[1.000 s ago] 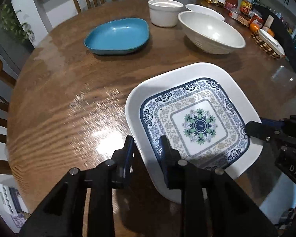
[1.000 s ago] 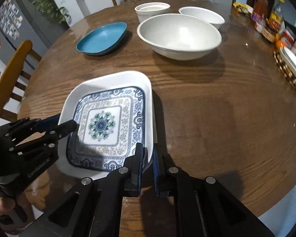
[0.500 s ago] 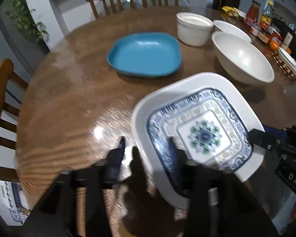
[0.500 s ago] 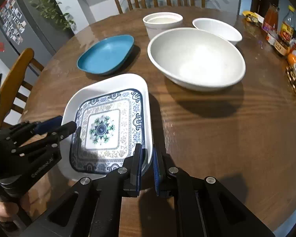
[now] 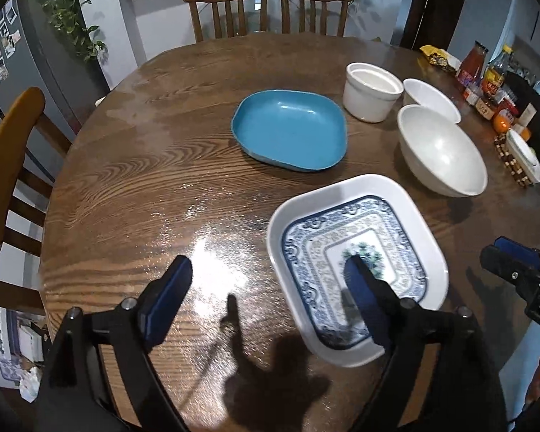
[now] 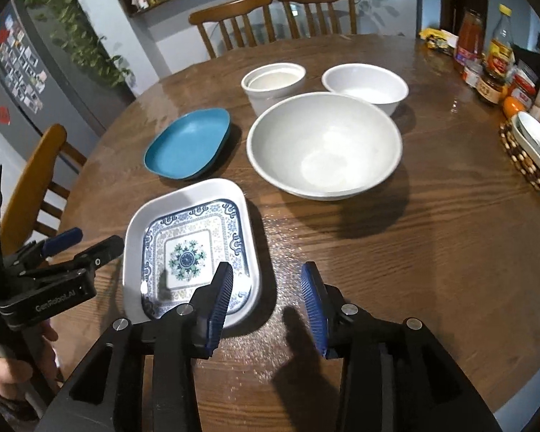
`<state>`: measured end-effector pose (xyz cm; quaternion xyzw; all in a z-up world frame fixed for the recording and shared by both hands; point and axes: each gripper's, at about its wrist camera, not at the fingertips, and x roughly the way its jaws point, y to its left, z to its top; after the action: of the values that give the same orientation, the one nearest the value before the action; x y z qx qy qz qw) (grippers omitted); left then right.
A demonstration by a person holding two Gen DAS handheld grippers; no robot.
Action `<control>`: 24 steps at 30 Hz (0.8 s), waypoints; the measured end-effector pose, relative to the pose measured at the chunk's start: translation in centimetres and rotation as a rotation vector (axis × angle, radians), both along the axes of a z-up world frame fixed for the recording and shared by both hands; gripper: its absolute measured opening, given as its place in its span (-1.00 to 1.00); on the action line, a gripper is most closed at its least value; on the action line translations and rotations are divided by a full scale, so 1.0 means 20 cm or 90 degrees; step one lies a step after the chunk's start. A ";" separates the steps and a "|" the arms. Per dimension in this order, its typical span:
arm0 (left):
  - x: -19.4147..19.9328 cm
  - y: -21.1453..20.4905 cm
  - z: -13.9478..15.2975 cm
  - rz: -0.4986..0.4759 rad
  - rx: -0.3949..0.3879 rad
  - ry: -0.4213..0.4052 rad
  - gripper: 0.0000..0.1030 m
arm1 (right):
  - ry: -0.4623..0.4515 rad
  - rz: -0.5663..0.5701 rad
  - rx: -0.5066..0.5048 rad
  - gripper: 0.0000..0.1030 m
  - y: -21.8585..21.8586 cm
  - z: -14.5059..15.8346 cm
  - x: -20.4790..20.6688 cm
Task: Organize plates and bowls
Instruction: 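Lower the plate onto the other patterned plate and open both tools, then move both tools toward the teal square dish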
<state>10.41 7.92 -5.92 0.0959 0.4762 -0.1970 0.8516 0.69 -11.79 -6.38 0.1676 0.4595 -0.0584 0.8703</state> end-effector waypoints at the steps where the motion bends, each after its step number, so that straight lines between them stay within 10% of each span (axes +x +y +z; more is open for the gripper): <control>1: -0.01 -0.01 0.02 -0.004 -0.003 0.001 0.82 | 0.000 -0.005 0.001 -0.22 -0.01 0.01 -0.01; 24: -0.19 -0.37 0.15 -0.071 0.000 -0.023 0.97 | -0.008 -0.070 0.031 -0.20 -0.37 0.10 -0.15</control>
<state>6.67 0.54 -2.93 0.1263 0.4546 -0.2424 0.8477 -2.25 -19.21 -4.37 0.2139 0.4457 -0.0937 0.8642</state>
